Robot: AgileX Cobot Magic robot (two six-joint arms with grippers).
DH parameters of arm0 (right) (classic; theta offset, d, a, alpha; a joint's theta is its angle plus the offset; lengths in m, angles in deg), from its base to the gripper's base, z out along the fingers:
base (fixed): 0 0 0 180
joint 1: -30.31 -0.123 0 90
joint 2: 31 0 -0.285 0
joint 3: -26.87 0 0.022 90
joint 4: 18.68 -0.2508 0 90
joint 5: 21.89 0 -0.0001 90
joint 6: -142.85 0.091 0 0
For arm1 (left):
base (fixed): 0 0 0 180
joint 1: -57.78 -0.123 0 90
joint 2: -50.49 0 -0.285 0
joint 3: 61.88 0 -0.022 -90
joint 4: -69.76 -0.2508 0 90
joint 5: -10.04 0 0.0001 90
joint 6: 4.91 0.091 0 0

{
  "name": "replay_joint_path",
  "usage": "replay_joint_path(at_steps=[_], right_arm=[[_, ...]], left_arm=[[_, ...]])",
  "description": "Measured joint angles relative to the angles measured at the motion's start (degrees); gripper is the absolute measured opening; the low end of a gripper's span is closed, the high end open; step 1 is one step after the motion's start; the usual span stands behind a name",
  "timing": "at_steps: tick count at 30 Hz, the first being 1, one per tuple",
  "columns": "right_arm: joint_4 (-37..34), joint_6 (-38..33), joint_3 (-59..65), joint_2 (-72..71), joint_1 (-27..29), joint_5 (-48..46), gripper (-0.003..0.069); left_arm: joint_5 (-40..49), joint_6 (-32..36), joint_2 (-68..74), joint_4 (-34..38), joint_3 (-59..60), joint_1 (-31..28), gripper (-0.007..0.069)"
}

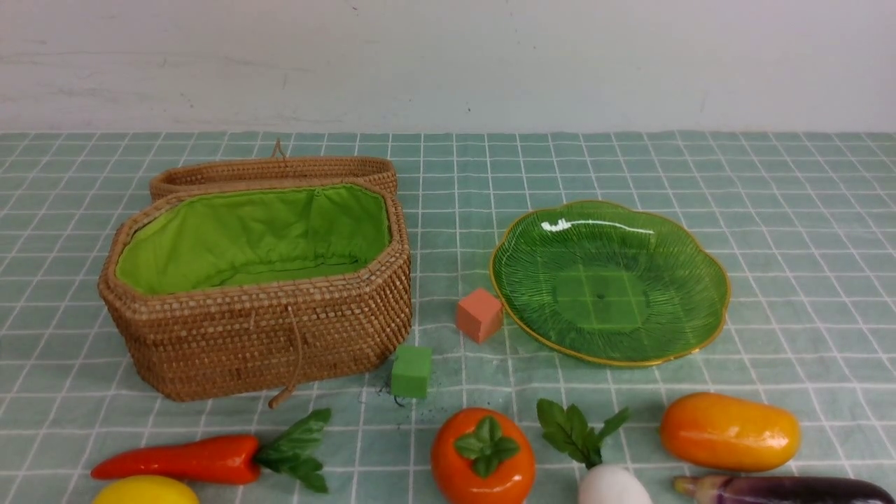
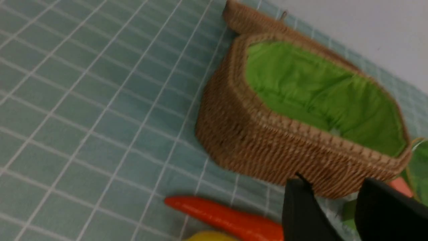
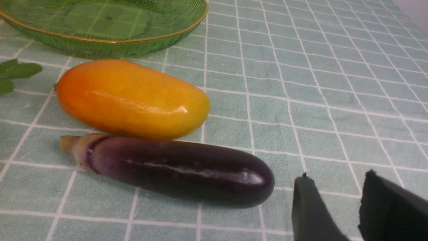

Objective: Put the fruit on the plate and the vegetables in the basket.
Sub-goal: Grab a lemon with your left arm and place it on the plate on the right

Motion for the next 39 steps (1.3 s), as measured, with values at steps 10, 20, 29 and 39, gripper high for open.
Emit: replay_joint_path(at_steps=[10,20,29,39], right_arm=[[0.00,0.00,0.00,0.00,0.00,0.00,0.0242],[0.00,0.00,0.00,0.00,0.00,0.00,0.0242],[0.00,0.00,0.00,0.00,0.00,0.00,0.0242],[0.00,0.00,0.00,0.00,0.00,0.00,0.0242]], left_arm=[[13.86,-0.49,14.52,5.59,0.00,0.00,0.0286],[8.48,-15.60,28.30,8.72,0.00,0.00,0.0624],[0.72,-22.63,38.89,8.86,-0.31,0.00,0.0667],[-2.00,-22.74,50.10,9.97,-0.67,0.00,0.0631]])
